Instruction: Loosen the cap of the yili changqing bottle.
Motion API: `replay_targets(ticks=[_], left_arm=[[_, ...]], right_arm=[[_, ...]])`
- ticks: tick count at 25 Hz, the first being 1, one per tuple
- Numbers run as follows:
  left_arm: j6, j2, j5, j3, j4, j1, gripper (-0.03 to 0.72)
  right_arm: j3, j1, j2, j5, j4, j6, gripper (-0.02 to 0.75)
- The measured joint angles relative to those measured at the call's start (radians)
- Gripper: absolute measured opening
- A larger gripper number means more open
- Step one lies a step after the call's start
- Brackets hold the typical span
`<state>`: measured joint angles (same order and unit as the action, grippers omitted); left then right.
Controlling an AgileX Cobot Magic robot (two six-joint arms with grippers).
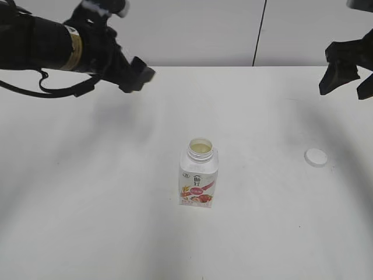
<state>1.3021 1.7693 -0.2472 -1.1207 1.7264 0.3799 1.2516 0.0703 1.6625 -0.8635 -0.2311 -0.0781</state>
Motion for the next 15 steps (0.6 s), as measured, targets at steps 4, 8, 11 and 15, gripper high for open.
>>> replay_targets(ticks=[4,8,11,15], left_arm=[[0.007,0.0,0.453,0.0,-0.091,-0.003,0.587],[-0.026,0.0,0.672,0.0,-0.277,-0.046,0.587],[-0.167,-0.001,0.676,0.0,-0.489,-0.06,0.587],[-0.386,-0.022,0.636,-0.005,-0.772,-0.05,0.587]], right_arm=[[0.032,0.0,-0.022,-0.079,-0.001,0.0,0.577],[0.064,0.0,-0.039,-0.159,-0.001,0.0,0.577],[0.1,0.0,-0.043,-0.214,-0.001,0.0,0.577],[0.13,0.0,-0.043,-0.253,-0.002,0.0,0.577]])
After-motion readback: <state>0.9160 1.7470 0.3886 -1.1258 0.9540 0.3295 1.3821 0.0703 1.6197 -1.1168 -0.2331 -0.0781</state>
